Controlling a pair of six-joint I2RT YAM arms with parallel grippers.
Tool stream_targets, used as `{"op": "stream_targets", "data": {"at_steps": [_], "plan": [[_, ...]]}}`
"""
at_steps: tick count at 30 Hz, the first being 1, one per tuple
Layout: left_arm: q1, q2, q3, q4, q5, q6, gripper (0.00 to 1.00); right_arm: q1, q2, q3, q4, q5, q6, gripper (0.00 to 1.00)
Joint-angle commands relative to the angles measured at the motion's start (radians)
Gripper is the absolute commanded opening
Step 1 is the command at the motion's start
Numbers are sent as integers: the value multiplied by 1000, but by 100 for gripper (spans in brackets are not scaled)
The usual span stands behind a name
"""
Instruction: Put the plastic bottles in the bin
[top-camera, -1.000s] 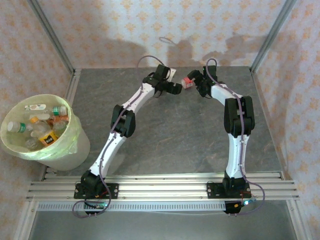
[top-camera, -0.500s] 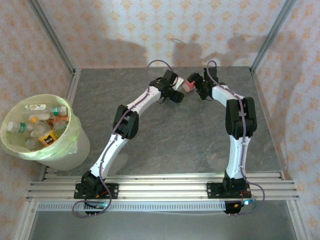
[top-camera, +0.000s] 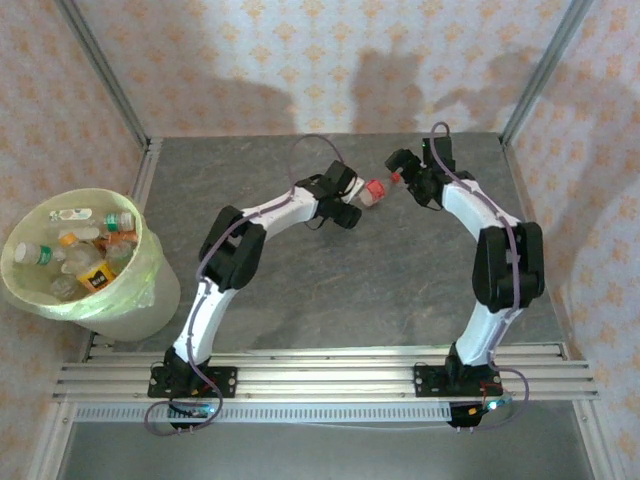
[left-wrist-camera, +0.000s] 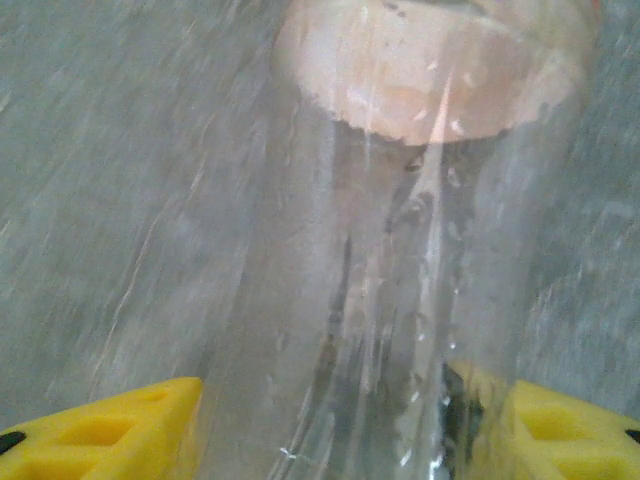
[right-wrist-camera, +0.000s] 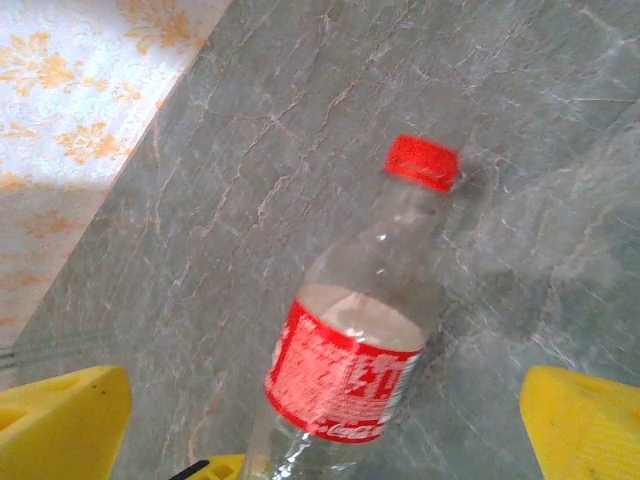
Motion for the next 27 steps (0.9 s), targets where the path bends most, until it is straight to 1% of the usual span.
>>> {"op": "stream_targets", "data": {"at_steps": [1,5,9,11,14,18,20,23,24,27], "plan": [[6,-182,-139,140,-97,-124,39,-6,-116,-39,-22,62,-55,100],[3,-406,-312,149,-200,-218,38,-6,-198,-79,-27,90,-85,100],[-6,-607,-379,48,-354,-266,38,-6,-235,-100,-24,114,-108,100],[-6,-692,-378,-31,-448,-285,38,-6,-237,-100,-18,116,-114,100],[-6,-776,-342,-158,-583,-301,37,-6,-225,-85,-10,99,-109,100],[-6,-858,-270,-326,-754,-314,37,-6,-202,-70,1,70,-89,100],[-5,-896,-227,-426,-868,-322,37,-6,-194,-65,3,60,-83,100],[9,-963,-202,-544,-995,-311,38,-6,-188,-67,0,56,-80,100],[25,-991,-206,-569,-992,-303,38,-6,-187,-69,1,56,-83,100],[144,-1125,-248,-599,-881,-302,38,-6,-178,-69,1,55,-81,100]]}}
